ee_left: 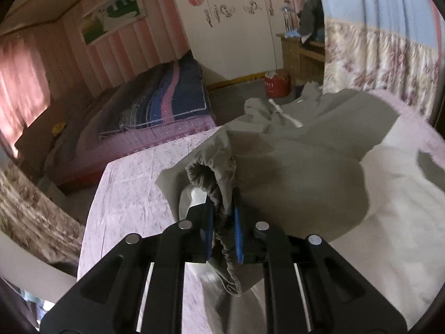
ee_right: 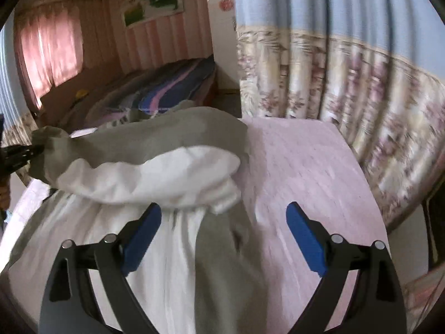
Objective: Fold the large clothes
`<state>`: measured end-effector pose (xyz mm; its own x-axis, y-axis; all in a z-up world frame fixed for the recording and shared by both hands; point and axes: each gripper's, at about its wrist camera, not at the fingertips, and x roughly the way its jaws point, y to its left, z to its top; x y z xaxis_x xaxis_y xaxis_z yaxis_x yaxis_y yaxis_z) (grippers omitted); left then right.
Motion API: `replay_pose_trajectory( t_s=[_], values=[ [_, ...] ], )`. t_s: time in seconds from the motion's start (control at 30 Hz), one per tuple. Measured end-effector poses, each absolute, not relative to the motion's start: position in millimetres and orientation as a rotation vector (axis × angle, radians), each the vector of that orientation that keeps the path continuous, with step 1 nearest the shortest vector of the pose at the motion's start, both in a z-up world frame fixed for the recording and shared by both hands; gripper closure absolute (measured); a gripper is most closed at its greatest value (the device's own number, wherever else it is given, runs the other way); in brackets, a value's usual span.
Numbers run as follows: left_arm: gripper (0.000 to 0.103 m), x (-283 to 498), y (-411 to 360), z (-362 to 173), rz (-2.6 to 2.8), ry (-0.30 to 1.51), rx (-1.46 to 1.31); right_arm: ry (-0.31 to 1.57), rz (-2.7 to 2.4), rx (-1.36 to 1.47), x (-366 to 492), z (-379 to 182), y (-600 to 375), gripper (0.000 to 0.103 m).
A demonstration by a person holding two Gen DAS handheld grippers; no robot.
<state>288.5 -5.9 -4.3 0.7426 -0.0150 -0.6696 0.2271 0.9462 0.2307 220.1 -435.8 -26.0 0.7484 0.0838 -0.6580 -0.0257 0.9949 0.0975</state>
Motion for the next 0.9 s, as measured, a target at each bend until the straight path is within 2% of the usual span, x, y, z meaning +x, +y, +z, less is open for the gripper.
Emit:
replay_pose_trajectory(
  t_s=[0.2, 0.33, 0.4, 0.43, 0.47, 0.53, 0.63, 0.67, 0.8, 0.87, 0.9],
  values=[
    [0.088, 335.3, 13.6, -37.7, -0.128, 0.767, 0.235, 0.794, 0.006, 0.047, 303.8, -56.0, -422.3, 0.012],
    [0.082, 343.5, 17.7, -58.0, -0.116, 0.778, 0.221, 0.841, -0.001, 0.138, 335.0, -76.3, -422.3, 0.012],
    [0.079, 347.7, 21.3, -66.5, -0.115, 0.787, 0.192, 0.864, 0.050, 0.178, 343.3, -85.1, -417.7, 0.040],
    [0.078, 348.5, 22.3, -70.5, -0.115, 0.794, 0.184, 0.881, 0.075, 0.181, 346.9, -87.7, -413.0, 0.074],
    [0.078, 351.1, 23.1, -74.8, -0.121, 0.799, 0.176, 0.903, 0.044, 0.153, 351.9, -90.2, -409.0, 0.090],
    [0.079, 349.4, 22.9, -72.6, -0.132, 0.777, 0.161, 0.899, 0.001, 0.112, 355.8, -84.9, -405.3, 0.098],
    [0.083, 345.9, 23.2, -50.0, -0.129, 0.701, 0.139, 0.817, -0.057, 0.084, 347.6, -61.2, -408.7, 0.099],
    [0.089, 346.9, 24.3, -44.7, -0.106, 0.688, 0.134, 0.780, -0.077, 0.084, 342.1, -53.7, -414.8, 0.099],
    [0.090, 360.3, 34.0, -75.1, -0.058, 0.809, 0.119, 0.816, -0.128, 0.056, 343.2, -70.5, -428.8, 0.098],
    [0.090, 357.1, 36.8, -86.0, -0.064, 0.822, 0.116, 0.872, -0.116, -0.008, 343.7, -90.2, -422.3, 0.065],
    [0.090, 353.0, 37.7, -89.9, -0.068, 0.826, 0.110, 0.879, -0.116, -0.010, 339.6, -95.1, -421.1, 0.056]
  ],
)
